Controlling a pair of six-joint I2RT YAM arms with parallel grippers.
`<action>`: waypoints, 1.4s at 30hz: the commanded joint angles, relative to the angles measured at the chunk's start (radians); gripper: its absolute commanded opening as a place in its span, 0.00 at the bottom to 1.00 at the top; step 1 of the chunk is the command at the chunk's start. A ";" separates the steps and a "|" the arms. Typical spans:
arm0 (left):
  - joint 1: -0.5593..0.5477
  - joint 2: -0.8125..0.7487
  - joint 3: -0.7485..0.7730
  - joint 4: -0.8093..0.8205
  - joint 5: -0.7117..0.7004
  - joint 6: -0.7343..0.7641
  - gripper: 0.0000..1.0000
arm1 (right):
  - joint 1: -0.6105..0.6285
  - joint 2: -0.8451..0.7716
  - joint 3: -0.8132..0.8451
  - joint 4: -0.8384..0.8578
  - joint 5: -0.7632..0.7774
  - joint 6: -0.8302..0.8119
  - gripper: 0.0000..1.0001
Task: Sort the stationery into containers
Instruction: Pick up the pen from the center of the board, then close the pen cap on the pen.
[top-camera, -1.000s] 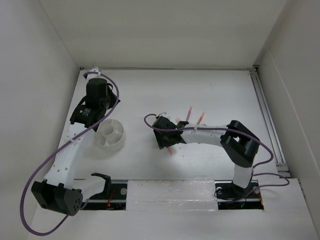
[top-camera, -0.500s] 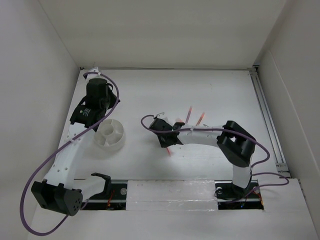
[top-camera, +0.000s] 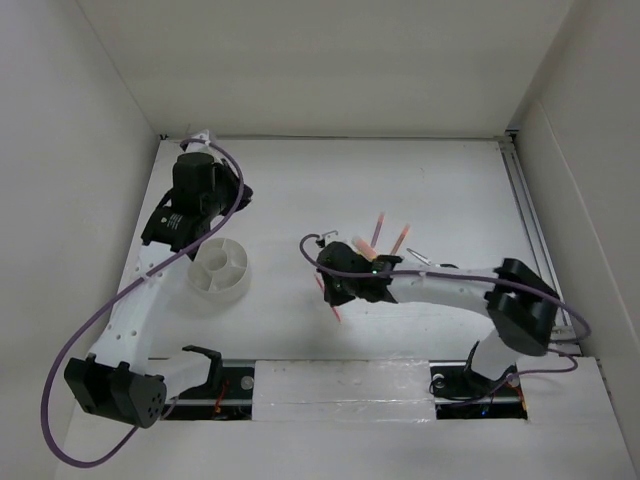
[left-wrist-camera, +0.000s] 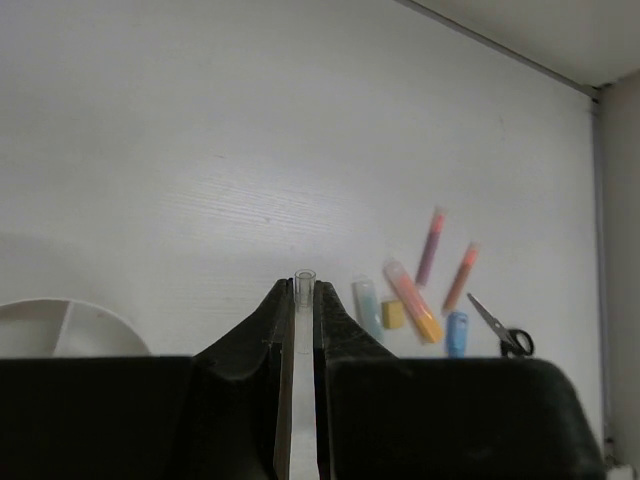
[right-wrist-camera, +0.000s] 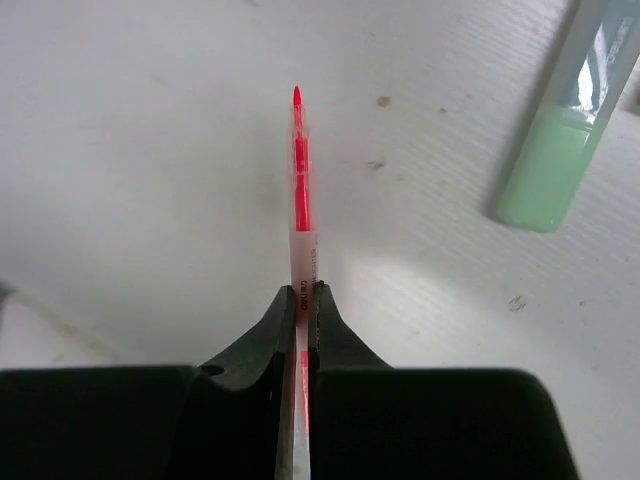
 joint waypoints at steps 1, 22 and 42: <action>-0.001 0.005 0.030 0.144 0.278 -0.023 0.00 | 0.012 -0.221 -0.030 0.185 -0.098 0.011 0.00; -0.001 -0.242 -0.339 0.782 0.737 -0.228 0.00 | -0.077 -0.512 -0.288 0.795 -0.422 0.236 0.00; -0.001 -0.282 -0.415 0.886 0.715 -0.309 0.00 | 0.021 -0.528 -0.387 1.127 -0.220 0.279 0.00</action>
